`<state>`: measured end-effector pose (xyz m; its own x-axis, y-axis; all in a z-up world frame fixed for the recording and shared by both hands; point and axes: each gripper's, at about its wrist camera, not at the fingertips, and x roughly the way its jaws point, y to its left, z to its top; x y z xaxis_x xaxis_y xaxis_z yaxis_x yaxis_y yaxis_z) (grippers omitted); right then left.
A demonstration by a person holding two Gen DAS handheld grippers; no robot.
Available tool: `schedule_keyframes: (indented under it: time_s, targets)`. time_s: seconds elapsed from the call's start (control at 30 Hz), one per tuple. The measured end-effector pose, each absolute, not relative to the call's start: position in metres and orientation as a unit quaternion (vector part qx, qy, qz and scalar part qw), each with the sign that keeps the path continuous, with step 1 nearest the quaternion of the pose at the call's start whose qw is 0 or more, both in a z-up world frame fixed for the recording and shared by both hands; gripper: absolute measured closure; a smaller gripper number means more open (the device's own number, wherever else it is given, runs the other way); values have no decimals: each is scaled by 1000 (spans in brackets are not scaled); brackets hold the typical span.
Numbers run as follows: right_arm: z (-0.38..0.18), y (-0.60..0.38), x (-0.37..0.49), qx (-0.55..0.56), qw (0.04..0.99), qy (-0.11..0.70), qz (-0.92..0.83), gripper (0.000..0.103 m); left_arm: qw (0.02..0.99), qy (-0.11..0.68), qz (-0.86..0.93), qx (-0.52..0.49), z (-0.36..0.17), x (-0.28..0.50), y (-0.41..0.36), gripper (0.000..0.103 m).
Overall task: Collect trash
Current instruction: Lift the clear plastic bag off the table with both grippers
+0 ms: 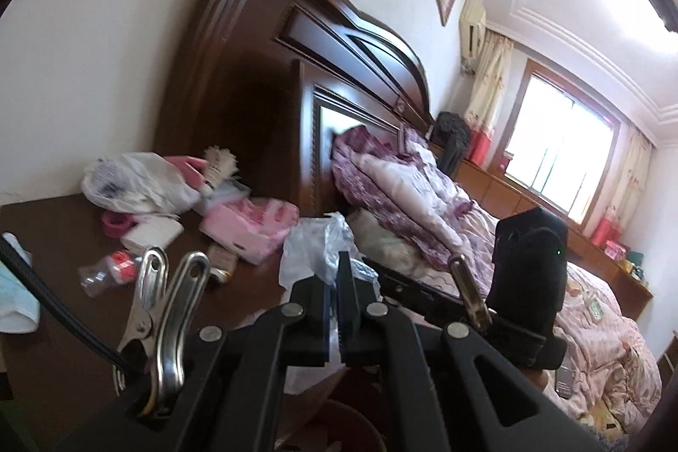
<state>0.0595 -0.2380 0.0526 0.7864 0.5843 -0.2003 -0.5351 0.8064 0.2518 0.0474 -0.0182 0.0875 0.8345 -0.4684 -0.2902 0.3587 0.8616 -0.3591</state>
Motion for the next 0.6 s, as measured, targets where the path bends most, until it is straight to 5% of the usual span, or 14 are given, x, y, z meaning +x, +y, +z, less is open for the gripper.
schedule_keyframes:
  time_s: [0.6]
  targets:
    - [24, -287, 22, 74, 947, 143, 277, 102, 929, 217, -280, -108, 71, 32, -84, 101]
